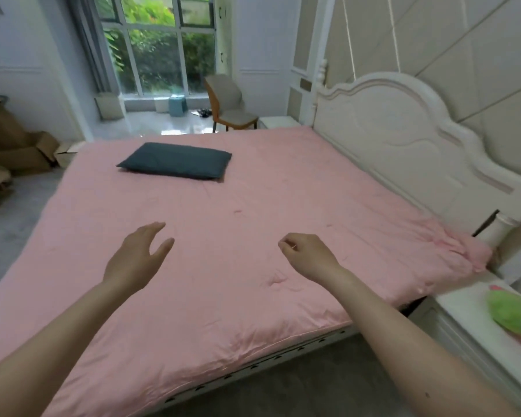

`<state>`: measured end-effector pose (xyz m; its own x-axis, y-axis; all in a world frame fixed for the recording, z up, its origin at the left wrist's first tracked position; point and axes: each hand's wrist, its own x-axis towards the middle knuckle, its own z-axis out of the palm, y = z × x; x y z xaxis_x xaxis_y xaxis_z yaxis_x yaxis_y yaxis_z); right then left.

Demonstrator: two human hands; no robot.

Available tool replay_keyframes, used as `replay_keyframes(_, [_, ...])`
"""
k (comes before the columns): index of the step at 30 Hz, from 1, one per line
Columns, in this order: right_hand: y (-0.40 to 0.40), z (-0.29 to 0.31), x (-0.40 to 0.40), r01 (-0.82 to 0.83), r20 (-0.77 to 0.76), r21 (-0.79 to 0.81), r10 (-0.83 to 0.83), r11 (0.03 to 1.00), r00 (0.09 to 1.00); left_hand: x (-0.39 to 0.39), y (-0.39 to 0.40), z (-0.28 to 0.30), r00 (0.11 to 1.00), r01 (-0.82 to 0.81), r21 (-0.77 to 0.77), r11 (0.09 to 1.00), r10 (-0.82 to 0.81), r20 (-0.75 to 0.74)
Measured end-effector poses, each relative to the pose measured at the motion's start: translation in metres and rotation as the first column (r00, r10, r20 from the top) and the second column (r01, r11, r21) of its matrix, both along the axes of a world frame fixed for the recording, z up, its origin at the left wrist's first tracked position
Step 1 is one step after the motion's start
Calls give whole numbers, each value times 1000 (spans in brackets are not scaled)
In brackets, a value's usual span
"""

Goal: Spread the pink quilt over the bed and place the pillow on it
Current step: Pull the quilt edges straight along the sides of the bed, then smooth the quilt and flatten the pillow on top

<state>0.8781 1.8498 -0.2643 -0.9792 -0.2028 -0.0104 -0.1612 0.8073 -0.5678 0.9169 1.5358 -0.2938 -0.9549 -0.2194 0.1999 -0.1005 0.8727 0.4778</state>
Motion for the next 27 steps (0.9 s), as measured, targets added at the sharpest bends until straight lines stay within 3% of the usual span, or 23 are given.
replay_keyframes(7, [-120,67,30,-138,-118,-37,133,990,984,86,-123,59,987,-133,-11,991,132,-88])
replay_keyframes(13, [-277,128,77,-320,-305,-96,278,943,911,218,-279,104,936,-304,40,952,307,-175])
replay_keyframes(19, [-445,131,127,-513,-300,-170,451,842,840,321,-394,118,851,-467,61,882,467,-239])
replay_keyframes(27, [-646,122,147,-672,-267,-158,624,724,735,381,-531,108,772,-574,131,808,587,-244])
